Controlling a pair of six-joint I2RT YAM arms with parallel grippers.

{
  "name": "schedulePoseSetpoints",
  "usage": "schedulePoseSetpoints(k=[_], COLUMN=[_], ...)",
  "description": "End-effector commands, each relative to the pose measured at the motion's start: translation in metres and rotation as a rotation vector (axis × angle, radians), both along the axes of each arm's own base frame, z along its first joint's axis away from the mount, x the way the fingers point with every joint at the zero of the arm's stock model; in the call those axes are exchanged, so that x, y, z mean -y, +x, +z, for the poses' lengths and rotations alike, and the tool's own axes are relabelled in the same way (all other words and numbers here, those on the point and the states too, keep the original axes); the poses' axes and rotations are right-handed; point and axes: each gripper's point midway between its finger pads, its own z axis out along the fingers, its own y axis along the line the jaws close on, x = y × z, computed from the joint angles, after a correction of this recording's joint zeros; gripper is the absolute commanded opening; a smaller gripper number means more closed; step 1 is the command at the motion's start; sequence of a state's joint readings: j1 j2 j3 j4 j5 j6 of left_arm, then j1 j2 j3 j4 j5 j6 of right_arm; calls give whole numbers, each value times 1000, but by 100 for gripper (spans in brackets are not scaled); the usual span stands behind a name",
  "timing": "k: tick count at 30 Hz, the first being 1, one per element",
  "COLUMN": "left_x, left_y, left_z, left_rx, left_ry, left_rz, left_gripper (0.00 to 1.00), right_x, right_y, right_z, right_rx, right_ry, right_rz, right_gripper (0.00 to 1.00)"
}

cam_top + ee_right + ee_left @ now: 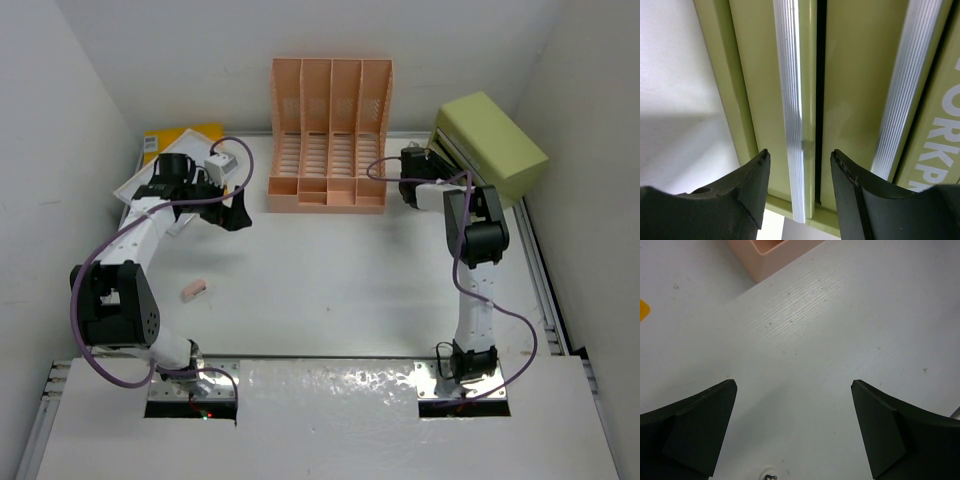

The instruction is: Organize the desk

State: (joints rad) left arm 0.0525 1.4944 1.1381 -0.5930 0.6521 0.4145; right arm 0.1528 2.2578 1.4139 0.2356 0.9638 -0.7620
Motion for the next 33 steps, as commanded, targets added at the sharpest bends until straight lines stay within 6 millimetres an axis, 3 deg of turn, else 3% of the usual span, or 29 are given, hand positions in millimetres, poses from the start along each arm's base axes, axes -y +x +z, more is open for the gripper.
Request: schedulePoseSetpoints(k=[1,13,21,28,33], left_x=[1,0,0,-2,-2], left_y=[10,9,8,9,9], left_z=[18,16,18,19,18], left_rx=[57,52,52,60,57], left_ry=[-16,-10,-11,2,2], left_rz=[-19,-20,-20,-10,-10], left_gripper=[100,100,99,100,100], right_x=[2,7,10,12,17], right_y=[4,5,8,5,3], right_z=[7,2,14,1,-10], right_rx=[56,25,21,-8,-31], right_ry=[-31,-134,-213,-190,-196], right_rz=[-15,15,14,25,15], right_gripper=[50,44,38,38,32])
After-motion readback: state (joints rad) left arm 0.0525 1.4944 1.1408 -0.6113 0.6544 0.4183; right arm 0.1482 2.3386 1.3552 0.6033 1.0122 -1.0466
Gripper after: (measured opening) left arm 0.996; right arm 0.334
